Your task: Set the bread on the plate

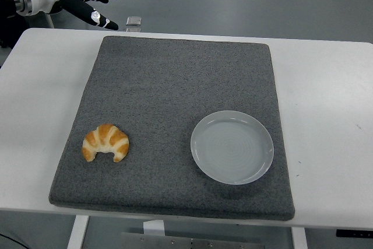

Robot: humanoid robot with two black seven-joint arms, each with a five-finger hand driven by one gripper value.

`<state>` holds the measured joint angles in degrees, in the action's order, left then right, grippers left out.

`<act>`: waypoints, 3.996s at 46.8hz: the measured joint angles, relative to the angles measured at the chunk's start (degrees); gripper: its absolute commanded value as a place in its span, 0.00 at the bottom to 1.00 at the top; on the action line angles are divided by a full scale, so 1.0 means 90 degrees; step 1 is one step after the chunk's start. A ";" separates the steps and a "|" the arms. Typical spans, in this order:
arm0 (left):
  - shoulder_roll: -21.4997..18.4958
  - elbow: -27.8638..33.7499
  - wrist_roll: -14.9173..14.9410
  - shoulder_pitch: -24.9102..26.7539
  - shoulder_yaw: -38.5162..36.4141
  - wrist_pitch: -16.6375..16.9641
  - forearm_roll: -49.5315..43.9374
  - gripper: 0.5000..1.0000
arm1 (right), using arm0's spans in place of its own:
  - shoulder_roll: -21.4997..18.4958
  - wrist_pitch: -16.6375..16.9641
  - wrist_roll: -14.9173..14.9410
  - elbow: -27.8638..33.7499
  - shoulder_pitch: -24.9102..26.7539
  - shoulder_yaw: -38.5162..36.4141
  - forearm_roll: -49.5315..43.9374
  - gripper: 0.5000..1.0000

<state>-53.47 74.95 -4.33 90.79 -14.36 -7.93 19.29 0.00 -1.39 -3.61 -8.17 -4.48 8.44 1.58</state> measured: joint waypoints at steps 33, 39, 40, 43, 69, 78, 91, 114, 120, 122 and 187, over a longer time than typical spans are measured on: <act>-0.1482 0.1502 0.0138 0.0424 -0.0269 -0.1875 0.2031 0.98 | 0.0000 -0.0002 0.0001 0.0000 0.0000 0.0000 0.0000 0.86; -0.1605 0.1623 0.0136 0.0334 -0.0451 -0.1893 0.2210 0.98 | 0.0000 -0.0002 0.0002 0.0000 0.0000 0.0000 0.0000 0.86; -0.1625 0.1638 0.0131 0.0328 -0.0472 -0.1893 0.2233 0.98 | 0.0000 -0.0002 0.0001 0.0000 0.0000 0.0000 0.0000 0.86; -0.1689 0.1718 0.0113 0.0260 -0.0509 -0.1893 0.2316 0.98 | 0.0000 -0.0002 0.0001 0.0000 0.0000 0.0000 0.0000 0.86; -0.1643 0.1947 -0.0341 -0.0811 -0.0474 -0.1755 0.3748 0.98 | 0.0000 0.0001 0.0000 0.0000 0.0000 0.0000 0.0000 0.86; -0.1257 0.1943 -0.0341 -0.1171 -0.0455 -0.1280 0.4006 0.98 | 0.0000 -0.0001 0.0001 0.0000 -0.0001 0.0000 0.0000 0.86; -0.0852 0.1935 -0.0335 -0.1327 -0.0454 -0.0856 0.4145 0.97 | 0.0000 -0.0002 0.0001 0.0000 0.0000 0.0000 0.0000 0.86; -0.0522 0.1876 -0.0320 -0.1522 -0.0454 -0.0652 0.4313 0.96 | 0.0000 0.0001 0.0001 0.0000 0.0000 0.0000 0.0000 0.86; -0.0453 0.1867 -0.0325 -0.1578 -0.0454 -0.0603 0.4395 0.95 | 0.0000 0.0001 0.0000 0.0000 0.0000 0.0000 0.0000 0.86; -0.0439 0.1867 -0.0328 -0.1588 -0.0454 -0.0563 0.4434 0.95 | 0.0000 0.0001 0.0001 0.0000 0.0000 0.0000 0.0000 0.86; -0.0305 0.1886 -0.0434 -0.1676 -0.0387 -0.0131 0.5470 0.88 | 0.0000 -0.0001 0.0000 0.0000 0.0000 0.0000 0.0000 0.86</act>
<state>-56.21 91.93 -8.24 75.70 -17.84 -9.10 68.52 0.00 -1.40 -3.61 -8.17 -4.48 8.44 1.58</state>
